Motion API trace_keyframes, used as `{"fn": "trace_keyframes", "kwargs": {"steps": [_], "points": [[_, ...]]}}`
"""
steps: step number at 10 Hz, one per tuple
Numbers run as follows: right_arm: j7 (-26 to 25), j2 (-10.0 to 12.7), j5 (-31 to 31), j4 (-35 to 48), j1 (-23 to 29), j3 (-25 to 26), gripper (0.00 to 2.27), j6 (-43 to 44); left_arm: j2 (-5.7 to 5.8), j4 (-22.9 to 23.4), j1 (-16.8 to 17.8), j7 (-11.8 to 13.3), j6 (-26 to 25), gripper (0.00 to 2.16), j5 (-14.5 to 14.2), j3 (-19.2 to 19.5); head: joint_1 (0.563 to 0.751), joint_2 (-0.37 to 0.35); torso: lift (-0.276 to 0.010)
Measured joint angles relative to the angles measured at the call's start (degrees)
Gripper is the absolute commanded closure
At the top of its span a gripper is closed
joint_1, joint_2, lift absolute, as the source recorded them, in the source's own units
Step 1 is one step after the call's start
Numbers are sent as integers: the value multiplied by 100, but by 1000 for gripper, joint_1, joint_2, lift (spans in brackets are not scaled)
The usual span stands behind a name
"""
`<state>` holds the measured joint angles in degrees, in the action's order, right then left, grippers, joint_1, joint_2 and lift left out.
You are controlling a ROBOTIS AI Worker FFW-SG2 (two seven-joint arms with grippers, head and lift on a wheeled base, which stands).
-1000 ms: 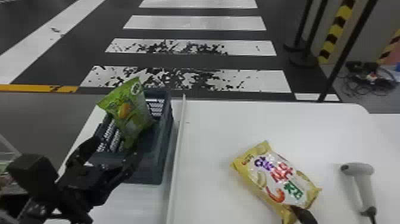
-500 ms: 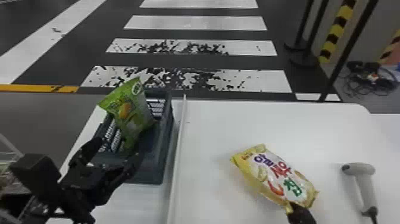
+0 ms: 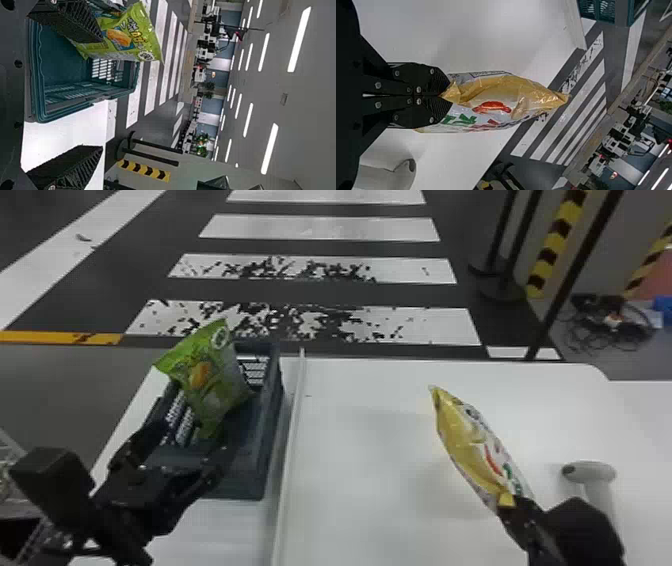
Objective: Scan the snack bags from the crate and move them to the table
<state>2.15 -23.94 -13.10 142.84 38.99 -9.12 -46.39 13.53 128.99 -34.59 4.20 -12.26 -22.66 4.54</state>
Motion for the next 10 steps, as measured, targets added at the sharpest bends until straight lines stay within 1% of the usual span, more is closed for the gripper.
{"fn": "trace_keyframes", "kwargs": {"steps": [1, 2, 4, 5, 6, 8, 9, 10], "points": [[199, 351, 1014, 272, 29, 544, 1895, -307, 0, -37, 41, 2, -4, 33, -9, -20, 695, 19, -95], [333, 602, 1858, 454, 29, 996, 1895, -590, 0, -53, 66, 4, -6, 33, -14, -31, 695, 23, -95], [454, 996, 3565, 668, -91, 1948, 1895, -1297, 0, -117, 91, 61, -2, 33, -38, -41, 695, 26, -95], [462, 1131, 4397, 680, -172, 2420, 1895, -1565, 0, -154, 96, 71, -1, 33, -47, -41, 695, 28, -95], [456, 1318, 5291, 636, -262, 2959, 1895, -1767, 0, -201, 112, 92, 0, 33, -52, -41, 695, 27, -95], [453, 1635, 6436, 367, -382, 3630, 1895, -1812, 0, -283, 167, 109, 10, 33, -54, -85, 695, 11, -95], [458, 1775, 7018, 48, -457, 3885, 1895, -1769, 0, -316, 190, 108, 15, 33, -53, -110, 695, 6, -95], [513, 1858, 7493, -333, -547, 4062, 1895, -1735, 8, -328, 197, 108, 10, 33, -46, -120, 695, -2, -95]]}}
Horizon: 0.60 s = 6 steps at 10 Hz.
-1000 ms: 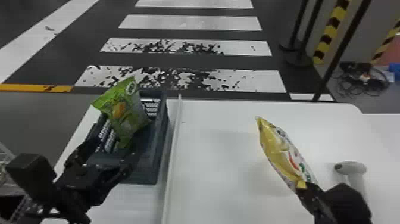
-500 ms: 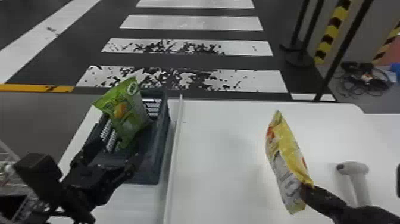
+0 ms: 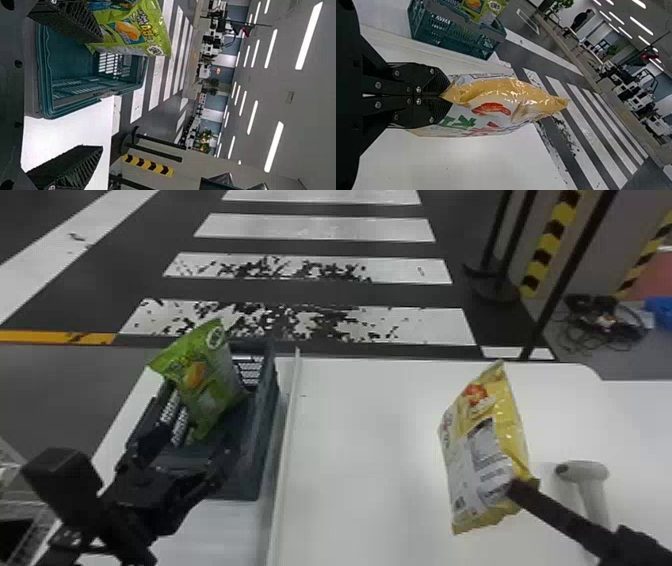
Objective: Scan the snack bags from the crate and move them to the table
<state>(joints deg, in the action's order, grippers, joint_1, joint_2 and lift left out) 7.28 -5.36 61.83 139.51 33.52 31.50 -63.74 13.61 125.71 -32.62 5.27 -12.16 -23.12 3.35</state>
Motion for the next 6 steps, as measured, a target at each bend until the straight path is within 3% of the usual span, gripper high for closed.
{"fn": "trace_keyframes", "kwargs": {"steps": [6], "points": [[411, 21, 750, -1684, -395, 86, 1895, -12, 27, -12, -50, -15, 4, 33, 60, 24, 695, -11, -95]]}}
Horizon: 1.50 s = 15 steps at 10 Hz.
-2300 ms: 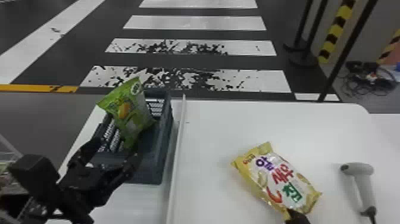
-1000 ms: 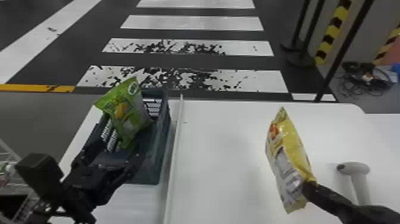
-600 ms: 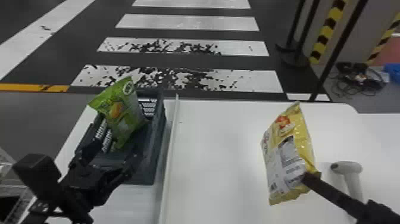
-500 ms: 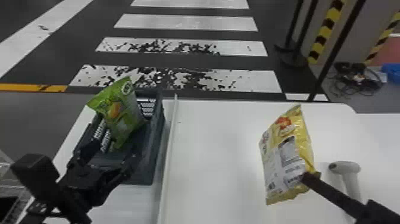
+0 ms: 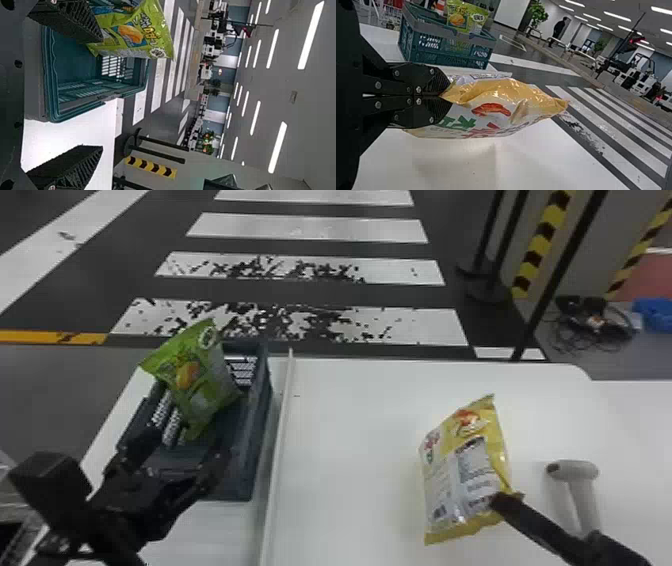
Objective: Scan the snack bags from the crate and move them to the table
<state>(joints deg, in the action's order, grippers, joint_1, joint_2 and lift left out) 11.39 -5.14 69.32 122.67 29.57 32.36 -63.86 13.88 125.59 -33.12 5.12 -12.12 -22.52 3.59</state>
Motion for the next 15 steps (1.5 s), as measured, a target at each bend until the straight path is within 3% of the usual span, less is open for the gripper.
{"fn": "trace_keyframes", "kwargs": {"steps": [4, 5, 6, 7, 8, 9, 15], "points": [[61, 12, -130, -677, -161, -21, 1835, 73, -16, -17, -1, -6, -5, 33, 27, 3, 695, -25, -95], [43, -17, -344, -848, -273, 13, 1534, 34, -8, -17, -2, -11, -12, 33, 25, 12, 695, -39, -95], [1, -89, -533, -1064, -420, 63, 1447, -92, 6, -15, -2, -15, -15, 33, 21, 19, 695, -55, -95], [20, -121, -687, -1243, -538, 130, 896, -213, 14, -10, -4, -20, -15, 33, 12, 33, 695, -68, -95], [80, -155, -840, -1412, -660, 222, 134, -388, 18, -3, -12, -17, -15, 33, 5, 50, 695, -74, -95], [133, -212, -922, -1498, -728, 278, -2, -475, 20, 0, -23, -14, -15, 33, 2, 60, 695, -84, -95], [563, -292, -1647, -1259, -807, 586, 6, -305, -17, 71, -88, -11, -36, 33, 18, 61, 695, -155, -95]]}}
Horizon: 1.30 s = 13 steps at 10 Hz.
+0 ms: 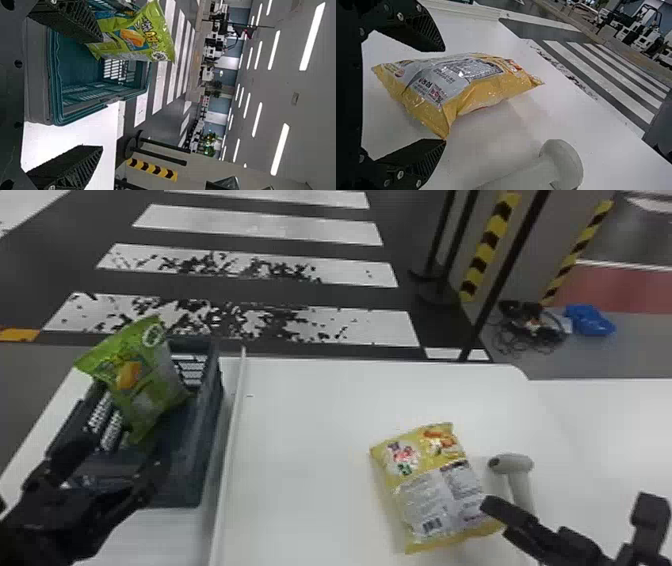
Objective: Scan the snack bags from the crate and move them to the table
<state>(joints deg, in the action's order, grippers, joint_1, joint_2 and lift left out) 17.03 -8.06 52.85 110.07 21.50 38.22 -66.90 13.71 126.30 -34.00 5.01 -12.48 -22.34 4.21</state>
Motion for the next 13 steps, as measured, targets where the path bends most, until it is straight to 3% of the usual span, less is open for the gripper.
{"fn": "trace_keyframes", "kwargs": {"steps": [4, 8, 13], "points": [[47, 111, 102, 541, 443, 2, 12, -123, -25, 0, 32, 5, 9, 33, 2, -49, 695, -145, -95], [-94, 249, -632, 364, 374, -444, -2, -30, 9, 14, -10, 18, 56, 33, -17, -17, 695, -116, -95], [41, 140, -1178, 166, 319, -525, -2, 225, 35, -15, 7, 27, 57, 33, -47, 21, 695, -149, -95]]}}
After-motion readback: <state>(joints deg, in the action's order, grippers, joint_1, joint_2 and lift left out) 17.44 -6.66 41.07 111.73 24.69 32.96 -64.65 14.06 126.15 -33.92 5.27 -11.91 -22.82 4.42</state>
